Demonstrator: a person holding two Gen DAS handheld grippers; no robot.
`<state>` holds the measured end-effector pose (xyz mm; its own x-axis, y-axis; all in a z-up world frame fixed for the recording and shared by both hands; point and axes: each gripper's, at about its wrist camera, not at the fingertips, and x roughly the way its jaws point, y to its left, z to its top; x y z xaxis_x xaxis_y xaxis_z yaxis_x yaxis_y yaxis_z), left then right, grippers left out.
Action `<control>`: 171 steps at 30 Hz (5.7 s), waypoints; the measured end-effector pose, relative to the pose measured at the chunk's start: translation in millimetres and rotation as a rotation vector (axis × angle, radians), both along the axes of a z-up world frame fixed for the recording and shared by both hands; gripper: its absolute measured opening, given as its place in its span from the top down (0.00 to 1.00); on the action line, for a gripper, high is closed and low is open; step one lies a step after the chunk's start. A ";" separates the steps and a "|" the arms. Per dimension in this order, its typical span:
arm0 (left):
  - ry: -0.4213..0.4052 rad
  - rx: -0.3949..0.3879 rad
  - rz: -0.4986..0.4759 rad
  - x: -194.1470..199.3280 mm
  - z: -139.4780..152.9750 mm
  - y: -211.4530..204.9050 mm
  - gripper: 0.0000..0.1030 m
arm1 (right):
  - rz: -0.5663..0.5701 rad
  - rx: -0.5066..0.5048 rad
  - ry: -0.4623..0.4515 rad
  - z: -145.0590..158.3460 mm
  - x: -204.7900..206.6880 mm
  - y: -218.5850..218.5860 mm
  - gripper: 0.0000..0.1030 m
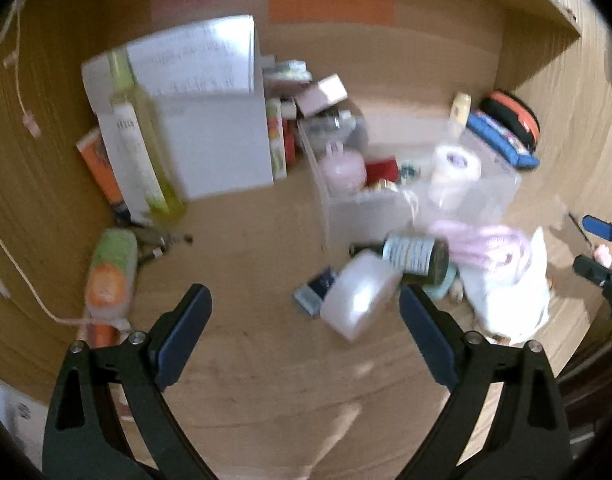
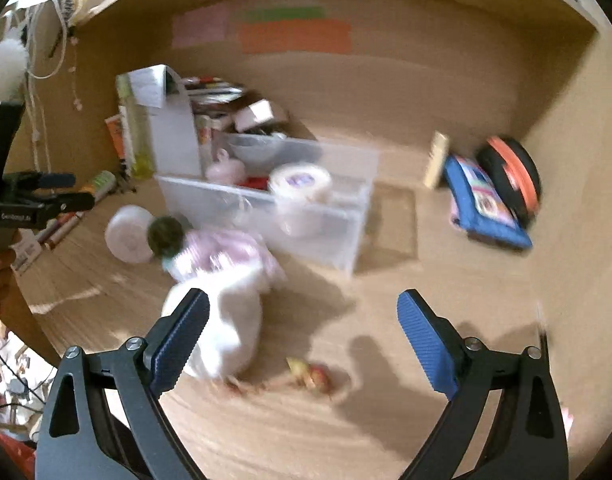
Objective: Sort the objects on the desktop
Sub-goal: 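Grasp white translucent roll with left gripper while right grasps gold pear ornament, then carry white roll and gold ornament with both grippers toward the bin, then open left gripper to drop roll while right drops ornament into bin, then grasp dark green bottle with left gripper while right grasps white drawstring pouch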
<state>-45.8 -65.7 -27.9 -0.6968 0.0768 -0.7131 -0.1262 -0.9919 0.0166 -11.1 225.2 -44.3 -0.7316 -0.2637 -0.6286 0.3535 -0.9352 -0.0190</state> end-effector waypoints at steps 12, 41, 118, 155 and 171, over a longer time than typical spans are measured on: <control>-0.057 -0.056 -0.038 -19.4 -44.2 32.8 0.07 | -0.059 -0.086 -0.149 -50.1 5.9 27.6 0.25; -0.034 -0.081 0.021 -34.6 -49.0 39.0 0.72 | -0.029 -0.143 -0.152 -60.5 -16.8 23.8 0.82; -0.047 0.110 -0.018 -154.9 1.6 70.8 0.72 | 0.114 -0.133 -0.038 7.8 -215.3 -23.1 0.82; 0.028 0.115 -0.029 -108.8 28.0 56.9 0.33 | 0.147 -0.094 0.065 50.7 -167.4 -49.7 0.14; 0.002 0.136 0.064 -38.2 17.3 -9.1 0.12 | 0.101 -0.141 0.056 50.6 -85.5 -37.9 0.00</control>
<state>-84.0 -74.8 -10.7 -0.7047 0.1278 -0.6979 -0.0627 -0.9910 -0.1182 -96.6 187.3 6.3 -0.7299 -0.4205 -0.5389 0.4479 -0.8898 0.0875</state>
